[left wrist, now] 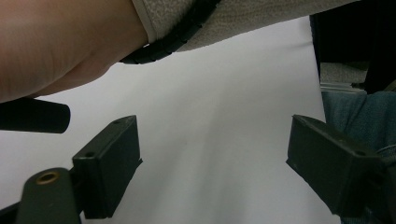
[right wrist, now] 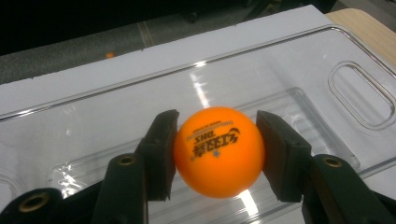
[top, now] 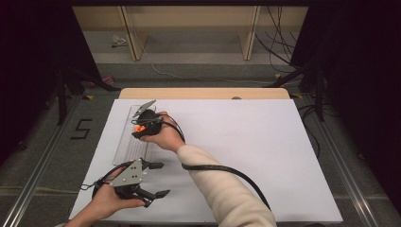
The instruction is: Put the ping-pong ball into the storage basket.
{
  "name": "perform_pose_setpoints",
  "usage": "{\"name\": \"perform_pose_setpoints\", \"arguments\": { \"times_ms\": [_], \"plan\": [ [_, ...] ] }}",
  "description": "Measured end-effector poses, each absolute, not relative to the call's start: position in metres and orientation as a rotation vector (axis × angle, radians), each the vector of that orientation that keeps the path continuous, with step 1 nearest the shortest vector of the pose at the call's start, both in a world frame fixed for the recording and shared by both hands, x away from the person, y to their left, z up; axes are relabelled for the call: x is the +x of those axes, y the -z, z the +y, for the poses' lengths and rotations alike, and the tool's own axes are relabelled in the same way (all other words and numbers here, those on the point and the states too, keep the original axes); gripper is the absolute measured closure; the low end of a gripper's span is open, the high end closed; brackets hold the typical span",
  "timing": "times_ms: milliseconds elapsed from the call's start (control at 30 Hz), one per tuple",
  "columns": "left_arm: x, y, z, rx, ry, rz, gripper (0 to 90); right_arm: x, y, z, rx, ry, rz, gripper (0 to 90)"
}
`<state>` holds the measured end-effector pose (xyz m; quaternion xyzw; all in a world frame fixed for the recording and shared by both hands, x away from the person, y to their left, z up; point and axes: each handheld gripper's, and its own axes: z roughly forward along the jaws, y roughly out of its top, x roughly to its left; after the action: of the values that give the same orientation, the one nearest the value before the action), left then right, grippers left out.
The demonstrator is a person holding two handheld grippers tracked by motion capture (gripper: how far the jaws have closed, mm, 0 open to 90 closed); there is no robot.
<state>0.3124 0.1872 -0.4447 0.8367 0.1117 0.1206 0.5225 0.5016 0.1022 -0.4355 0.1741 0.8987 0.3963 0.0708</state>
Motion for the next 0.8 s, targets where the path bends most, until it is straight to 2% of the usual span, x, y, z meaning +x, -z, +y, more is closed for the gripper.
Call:
{"name": "perform_pose_setpoints", "arguments": {
  "times_ms": [800],
  "plan": [
    [0.3122,0.4447,0.187,2.007,-0.284,0.265,16.7,0.5009,0.4369,0.1055,0.512,-1.198,2.701,50.9]
  ]
}}
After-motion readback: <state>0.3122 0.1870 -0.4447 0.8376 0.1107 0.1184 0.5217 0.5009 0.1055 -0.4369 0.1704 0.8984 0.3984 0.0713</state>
